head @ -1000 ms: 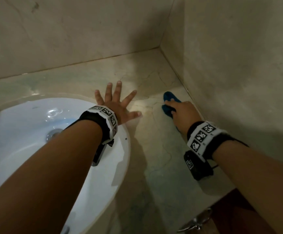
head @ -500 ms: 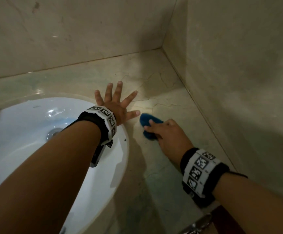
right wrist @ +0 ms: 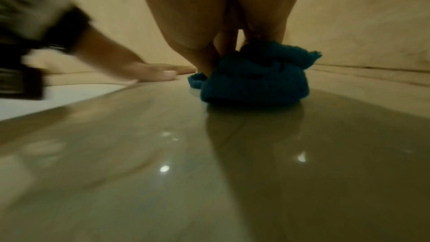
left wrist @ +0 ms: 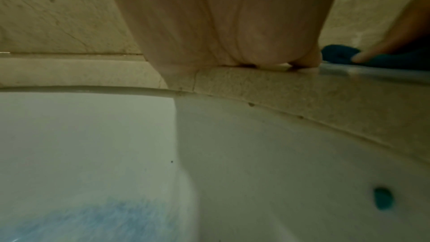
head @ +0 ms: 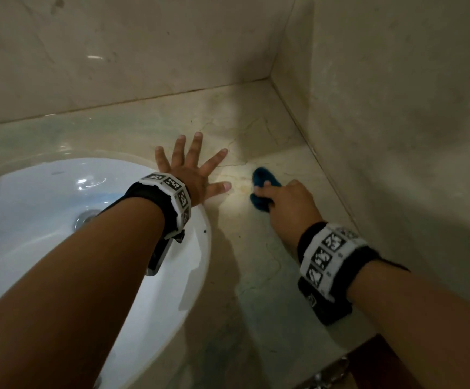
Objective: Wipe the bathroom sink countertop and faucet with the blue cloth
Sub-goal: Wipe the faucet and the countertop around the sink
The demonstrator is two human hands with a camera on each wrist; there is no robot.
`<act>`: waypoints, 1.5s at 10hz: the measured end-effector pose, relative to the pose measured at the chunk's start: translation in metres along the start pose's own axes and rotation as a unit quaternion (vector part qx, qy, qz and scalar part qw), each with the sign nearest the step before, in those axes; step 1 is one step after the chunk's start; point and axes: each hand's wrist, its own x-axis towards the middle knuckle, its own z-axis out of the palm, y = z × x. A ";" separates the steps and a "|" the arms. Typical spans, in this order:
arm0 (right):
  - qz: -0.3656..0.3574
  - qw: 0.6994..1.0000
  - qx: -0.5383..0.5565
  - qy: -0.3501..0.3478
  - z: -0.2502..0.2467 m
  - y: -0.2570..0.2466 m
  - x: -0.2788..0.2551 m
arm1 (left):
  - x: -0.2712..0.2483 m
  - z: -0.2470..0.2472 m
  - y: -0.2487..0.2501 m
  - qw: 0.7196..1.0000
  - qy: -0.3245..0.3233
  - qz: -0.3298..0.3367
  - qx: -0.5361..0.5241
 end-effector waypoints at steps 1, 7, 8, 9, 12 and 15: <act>-0.019 0.999 0.006 -0.036 0.016 -0.013 -0.035 | 0.000 0.000 0.000 1.000 0.000 0.000 0.004; 0.032 0.998 0.023 0.051 -0.017 0.003 0.057 | -0.003 0.000 0.001 1.000 0.007 0.000 -0.006; 0.030 0.998 0.019 0.052 -0.017 0.005 0.067 | -0.002 0.000 0.000 1.000 0.005 -0.001 -0.005; 0.052 0.994 0.091 0.043 0.006 0.007 0.058 | -0.001 0.001 0.000 1.000 0.008 -0.001 -0.014; -0.133 0.989 0.017 -0.054 0.036 -0.025 -0.052 | -0.002 -0.002 0.000 0.999 0.005 -0.005 -0.036; -0.018 0.998 0.045 0.029 0.019 0.008 -0.003 | -0.002 -0.005 0.003 1.000 -0.009 -0.014 -0.022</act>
